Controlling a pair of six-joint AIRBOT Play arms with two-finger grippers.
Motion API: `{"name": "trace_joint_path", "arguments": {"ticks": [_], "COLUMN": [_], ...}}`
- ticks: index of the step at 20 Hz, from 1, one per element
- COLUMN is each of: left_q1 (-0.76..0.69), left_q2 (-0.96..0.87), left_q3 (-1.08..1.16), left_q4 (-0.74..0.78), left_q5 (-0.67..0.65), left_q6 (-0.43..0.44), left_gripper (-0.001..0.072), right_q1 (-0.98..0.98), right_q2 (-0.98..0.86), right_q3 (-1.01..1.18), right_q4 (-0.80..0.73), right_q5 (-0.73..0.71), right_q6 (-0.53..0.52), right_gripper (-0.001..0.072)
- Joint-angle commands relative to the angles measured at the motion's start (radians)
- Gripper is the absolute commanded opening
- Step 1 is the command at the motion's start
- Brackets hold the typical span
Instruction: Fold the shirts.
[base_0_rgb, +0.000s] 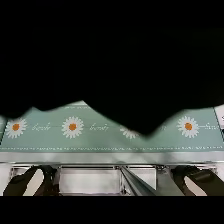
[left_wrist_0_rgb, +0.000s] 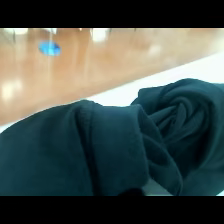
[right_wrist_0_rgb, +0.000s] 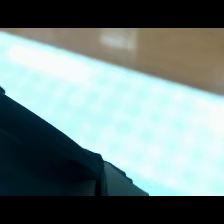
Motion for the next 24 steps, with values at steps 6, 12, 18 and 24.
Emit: {"name": "trace_joint_path", "arguments": {"ticks": [6, 12, 18, 24], "left_q1": [-0.160, -0.202, -0.212, -0.222], "left_q2": [0.211, -0.053, -0.496, -0.807], "left_q3": [-0.811, -1.163, -0.938, -0.548], "left_q4": [0.031, 0.163, 0.030, 0.064], "left_q5": [-0.027, 0.337, 0.546, 0.323], "left_q6": [-0.005, 0.037, 0.053, 0.064], "left_gripper": [0.0026, 0.0026, 0.0026, 0.0507], "right_q1": [0.000, -0.006, -0.174, -0.258], "right_q2": [0.201, -0.008, -0.415, -0.582], "right_q3": [-0.703, -1.097, -0.974, -0.803], "right_q4": [-0.012, -0.022, 0.081, 0.270], "right_q5": [-0.058, -0.511, -0.682, -0.705], "right_q6": [0.052, 0.052, 0.028, -0.025], "right_gripper": [0.0021, 0.0021, 0.0021, 0.0415]}}
